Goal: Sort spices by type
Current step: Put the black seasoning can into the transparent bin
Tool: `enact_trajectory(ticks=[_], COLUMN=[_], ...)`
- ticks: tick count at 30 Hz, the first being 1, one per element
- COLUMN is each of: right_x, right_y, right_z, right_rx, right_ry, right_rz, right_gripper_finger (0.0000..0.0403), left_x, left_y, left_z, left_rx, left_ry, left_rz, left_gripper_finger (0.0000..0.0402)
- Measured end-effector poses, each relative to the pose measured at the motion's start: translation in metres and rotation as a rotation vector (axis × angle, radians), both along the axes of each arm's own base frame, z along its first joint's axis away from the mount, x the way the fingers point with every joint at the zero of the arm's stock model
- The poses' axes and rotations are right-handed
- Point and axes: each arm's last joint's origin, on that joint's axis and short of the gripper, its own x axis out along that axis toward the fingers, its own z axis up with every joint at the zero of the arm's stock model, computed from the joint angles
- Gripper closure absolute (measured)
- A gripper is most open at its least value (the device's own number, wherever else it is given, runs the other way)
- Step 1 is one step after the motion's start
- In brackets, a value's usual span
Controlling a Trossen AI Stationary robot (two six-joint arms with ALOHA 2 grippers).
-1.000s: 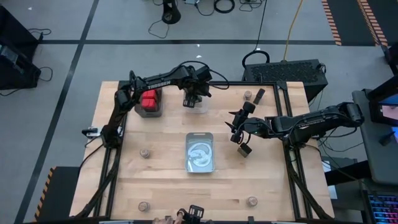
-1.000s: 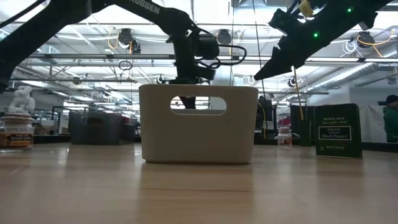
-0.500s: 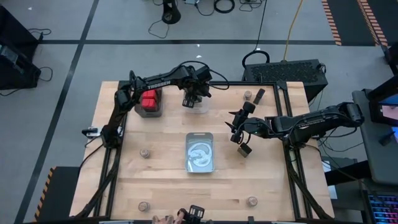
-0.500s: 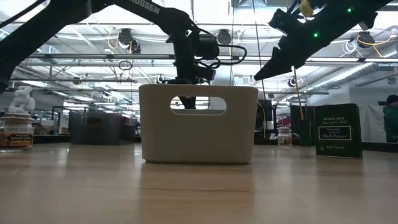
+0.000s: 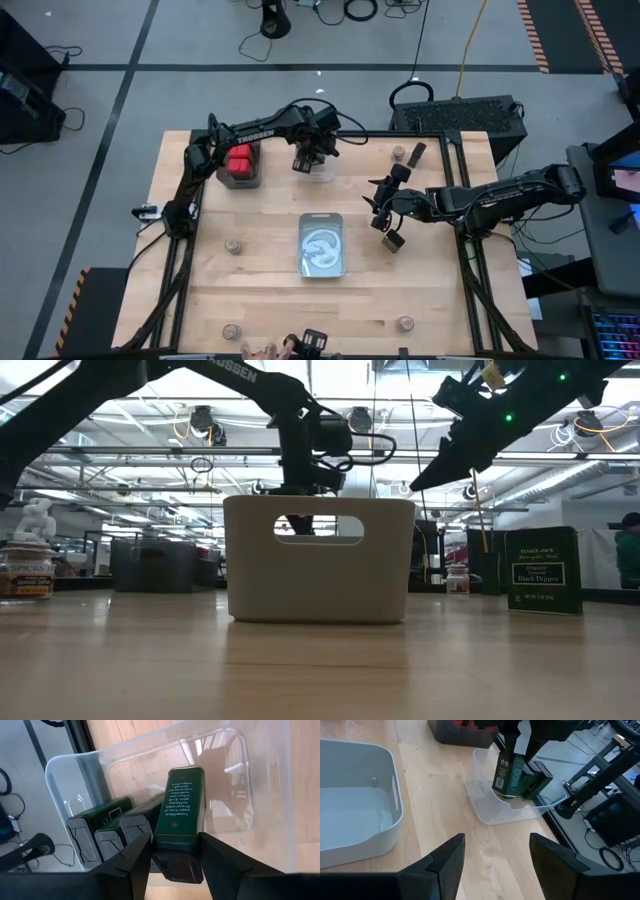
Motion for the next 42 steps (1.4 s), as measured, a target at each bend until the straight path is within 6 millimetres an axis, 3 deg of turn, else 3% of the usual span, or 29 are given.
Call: enact_trajectory(ticks=[4, 12, 16, 29, 37, 42], right_x=[0.0, 0.0, 0.0, 0.0, -0.001, -0.002], right_y=[0.0, 0.0, 0.0, 0.0, 0.0, 0.0], right_z=[0.0, 0.0, 0.0, 0.0, -0.001, -0.003], right_rx=[0.0, 0.0, 0.0, 0.0, 0.0, 0.005], right_ry=[0.002, 0.003, 0.004, 0.005, 0.013, 0.035], right_rz=[0.0, 0.0, 0.0, 0.0, 0.0, -0.003], right_gripper_finger=[0.0197, 0.0197, 0.0197, 0.0197, 0.0197, 0.0197], left_x=[-0.001, -0.001, -0.001, 0.01, 0.025, 0.028], left_y=[0.0, 0.002, 0.002, -0.012, -0.007, -0.007], left_z=[0.0, 0.001, 0.002, 0.007, 0.014, 0.015], left_rx=[0.005, 0.073, 0.106, 0.095, 0.115, 0.056], left_ry=[0.01, 0.021, 0.038, -0.035, -0.242, -0.303], left_rz=[0.003, 0.046, 0.053, -0.007, 0.043, 0.054], left_gripper_finger=[0.0229, 0.0147, 0.0127, 0.0126, 0.0127, 0.0166])
